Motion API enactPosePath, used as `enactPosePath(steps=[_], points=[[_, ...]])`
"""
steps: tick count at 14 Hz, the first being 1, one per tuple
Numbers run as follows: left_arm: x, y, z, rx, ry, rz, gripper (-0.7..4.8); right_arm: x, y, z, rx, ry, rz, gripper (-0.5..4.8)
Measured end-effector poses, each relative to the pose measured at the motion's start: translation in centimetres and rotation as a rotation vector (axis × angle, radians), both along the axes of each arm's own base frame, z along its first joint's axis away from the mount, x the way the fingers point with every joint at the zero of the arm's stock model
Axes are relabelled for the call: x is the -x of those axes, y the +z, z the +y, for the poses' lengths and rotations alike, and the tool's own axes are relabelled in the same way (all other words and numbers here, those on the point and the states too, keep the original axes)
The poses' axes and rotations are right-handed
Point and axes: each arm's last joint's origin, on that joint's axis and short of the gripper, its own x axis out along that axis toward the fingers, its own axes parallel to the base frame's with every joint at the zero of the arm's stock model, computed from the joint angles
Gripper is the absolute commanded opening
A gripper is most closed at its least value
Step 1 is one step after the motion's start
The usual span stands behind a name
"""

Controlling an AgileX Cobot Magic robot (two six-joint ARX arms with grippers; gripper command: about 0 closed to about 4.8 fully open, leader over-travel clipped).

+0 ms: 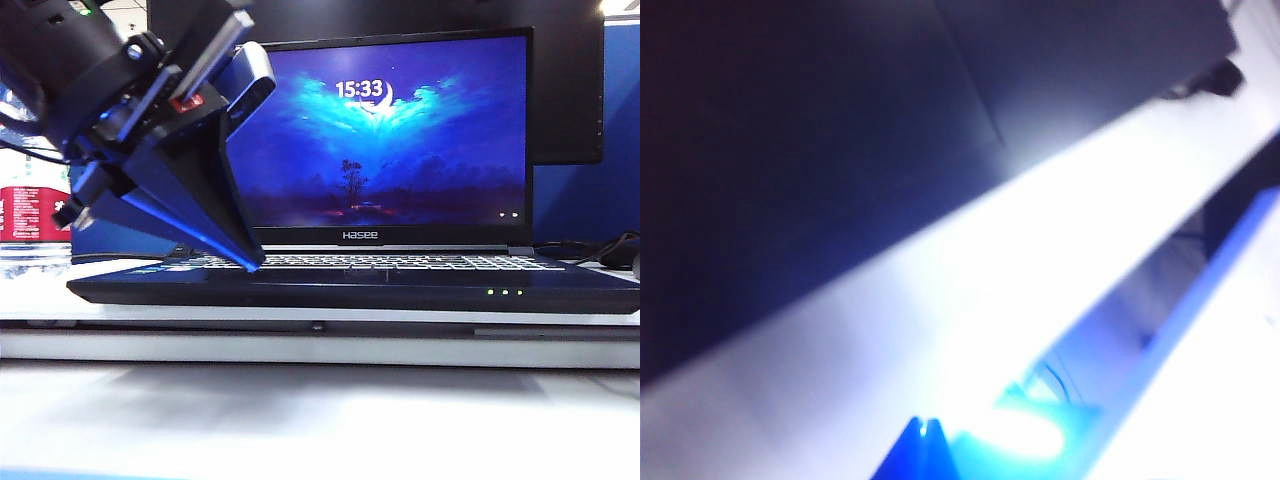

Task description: Close the lid of the black laptop.

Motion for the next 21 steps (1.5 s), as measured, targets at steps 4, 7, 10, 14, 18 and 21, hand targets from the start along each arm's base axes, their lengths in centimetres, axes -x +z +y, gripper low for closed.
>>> enactPosePath(steps=[4,7,10,14,18,21], points=[[-0.4,0.2,-0.3,0.019,0.014,-0.049,-0.05,-0.3,-0.5,0.5,0.003,0.017,0.028,-0.02],[-0.7,-0.7,-0.5,-0.012,0.021,-0.028,-0.05,-0.3,-0.5,0.5,0.003,0.017,0.028,-0.02],[-1.0,-1.0,-0.8,-0.013,0.028,-0.039,-0.05,-0.3,-0.5,0.5,0.008,0.0,0.029,-0.02],[-1.3,-0.9,-0.8,-0.025,0.046,-0.083,-0.05,-0.5,-0.6,0.2,0.038,-0.089,0.027,-0.01],[-1.6,-2.1,-1.1,-0.068,0.041,-0.061,-0.05,-0.8,-1.2,0.2,0.052,-0.107,0.056,-0.02],[-1.8,-2.5,-1.2,-0.088,0.049,-0.071,-0.05,-1.0,-1.3,0.3,0.059,-0.103,0.06,-0.02]])
